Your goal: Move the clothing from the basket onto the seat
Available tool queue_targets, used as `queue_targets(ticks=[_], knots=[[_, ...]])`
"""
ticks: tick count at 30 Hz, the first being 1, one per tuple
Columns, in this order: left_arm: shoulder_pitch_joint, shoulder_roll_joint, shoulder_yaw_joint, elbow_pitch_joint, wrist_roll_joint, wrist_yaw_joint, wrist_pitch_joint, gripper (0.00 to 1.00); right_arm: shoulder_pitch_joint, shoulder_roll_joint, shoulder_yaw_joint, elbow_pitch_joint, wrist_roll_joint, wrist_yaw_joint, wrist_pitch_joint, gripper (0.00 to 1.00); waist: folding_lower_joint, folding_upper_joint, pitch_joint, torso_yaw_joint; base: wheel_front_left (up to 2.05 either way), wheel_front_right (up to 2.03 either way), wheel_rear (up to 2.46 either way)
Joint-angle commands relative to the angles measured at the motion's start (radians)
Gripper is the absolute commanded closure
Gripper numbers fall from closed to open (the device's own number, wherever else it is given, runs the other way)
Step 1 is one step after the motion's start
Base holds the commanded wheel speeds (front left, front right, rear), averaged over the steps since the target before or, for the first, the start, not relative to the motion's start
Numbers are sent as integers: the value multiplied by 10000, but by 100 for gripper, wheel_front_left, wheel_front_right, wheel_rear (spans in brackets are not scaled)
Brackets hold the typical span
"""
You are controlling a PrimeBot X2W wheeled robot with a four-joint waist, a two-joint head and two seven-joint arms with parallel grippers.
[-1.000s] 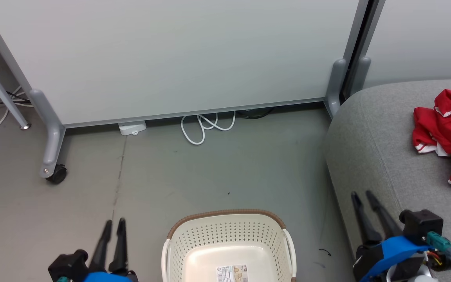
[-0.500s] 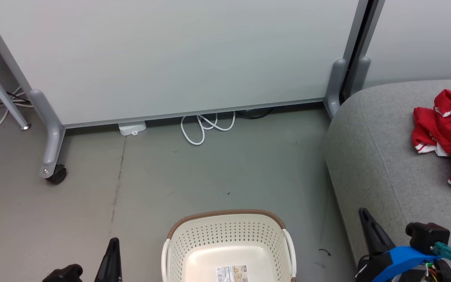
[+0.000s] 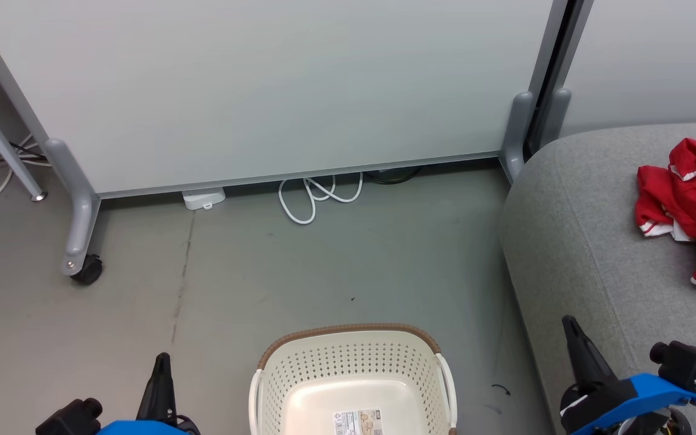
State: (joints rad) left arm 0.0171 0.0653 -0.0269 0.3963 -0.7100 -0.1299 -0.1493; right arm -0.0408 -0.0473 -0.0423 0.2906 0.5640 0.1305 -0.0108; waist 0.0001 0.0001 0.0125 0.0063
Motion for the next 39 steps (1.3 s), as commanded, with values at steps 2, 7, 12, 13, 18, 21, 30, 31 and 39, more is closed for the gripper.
queue_targets(ticks=[2,7,12,13,18,21,30,31,39], knots=[[-335,25,115,-223,-419,-3,111,100,-270,-22,-64,-193,521,1,42,100,-1,-1,-2,-1,0,0,0],[-418,12,217,-329,-1078,-3,305,100,-314,-23,-115,-219,1280,1,134,100,-1,-1,-7,-4,0,0,0],[-486,3,315,-424,-1700,-4,489,100,-348,-25,-162,-243,2002,2,221,100,-1,-1,-11,-7,0,0,0],[-502,0,333,-442,-1819,-4,524,100,-355,-25,-171,-247,2146,2,241,100,-1,-1,-12,-8,0,0,0],[-576,-10,422,-533,-2404,-5,696,100,-391,-27,-218,-268,2820,2,322,100,-1,-1,-17,-11,0,0,0],[-611,-18,470,-586,-2734,-5,794,100,-415,-28,-243,-281,3205,2,367,100,-1,-1,-20,-13,0,0,0],[-728,-35,625,-736,-3685,-6,1074,100,-465,-31,-317,-315,4303,2,507,100,-1,-1,-28,-18,0,0,0],[-740,-37,640,-750,-3782,-7,1109,100,-469,-31,-325,-318,4421,2,525,100,-1,-1,-29,-19,0,0,0],[-829,-53,755,-870,-4554,-7,1334,100,-512,-34,-387,-344,5316,3,624,100,-1,-1,-36,-24,0,0,0]])
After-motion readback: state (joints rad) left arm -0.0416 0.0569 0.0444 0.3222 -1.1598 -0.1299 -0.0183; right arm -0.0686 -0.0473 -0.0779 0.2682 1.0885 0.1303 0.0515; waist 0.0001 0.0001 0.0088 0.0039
